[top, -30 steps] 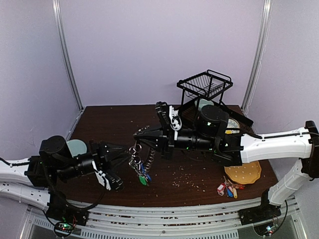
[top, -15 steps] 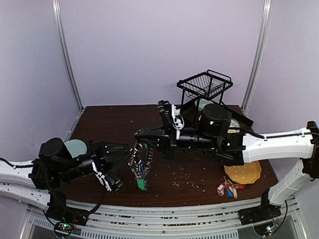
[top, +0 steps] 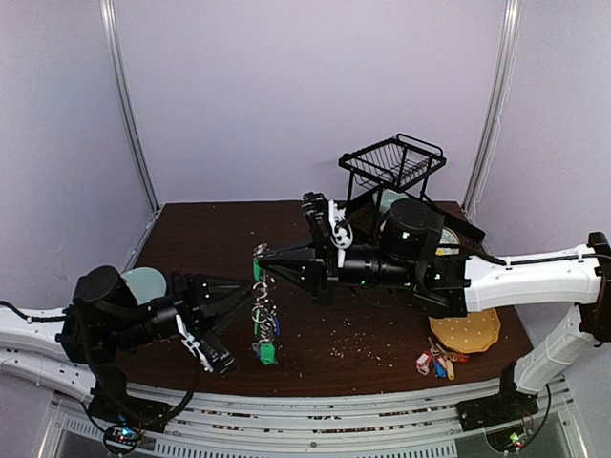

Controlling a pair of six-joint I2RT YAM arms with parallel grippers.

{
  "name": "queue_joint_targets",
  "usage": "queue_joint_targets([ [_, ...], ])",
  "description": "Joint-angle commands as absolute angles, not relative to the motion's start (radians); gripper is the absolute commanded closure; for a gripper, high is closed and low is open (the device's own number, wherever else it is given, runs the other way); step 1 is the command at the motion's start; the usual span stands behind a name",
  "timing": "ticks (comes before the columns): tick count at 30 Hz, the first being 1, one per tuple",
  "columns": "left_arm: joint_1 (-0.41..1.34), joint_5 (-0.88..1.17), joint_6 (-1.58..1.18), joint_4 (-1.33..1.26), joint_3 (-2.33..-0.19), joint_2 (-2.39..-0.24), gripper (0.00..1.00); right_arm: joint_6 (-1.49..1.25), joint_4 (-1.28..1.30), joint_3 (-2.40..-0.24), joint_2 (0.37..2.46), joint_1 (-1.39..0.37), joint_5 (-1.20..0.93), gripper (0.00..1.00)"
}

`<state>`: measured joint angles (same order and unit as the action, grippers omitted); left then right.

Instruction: Put the keys on the keyring

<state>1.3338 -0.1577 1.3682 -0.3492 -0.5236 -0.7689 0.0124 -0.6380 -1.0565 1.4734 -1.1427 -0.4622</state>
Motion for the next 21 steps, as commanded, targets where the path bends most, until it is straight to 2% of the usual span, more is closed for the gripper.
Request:
queue_joint_targets([
  [1,1.346,-0.170,1.416,-0.458,-0.505,-0.760,0.81,0.008,-0.704,-1.079,1.440,-1.139,-0.486,1.00],
  [14,1.395,-0.208,1.509,-0.478,-0.516,-0.820,0.80,0.005,-0.705,-1.087,1.450,-1.139,-0.493,1.00],
  [21,1.418,-0.284,1.609,-0.578,-0.495,-0.854,0.80,0.000,-0.710,-1.088,1.450,-1.138,-0.500,1.00],
])
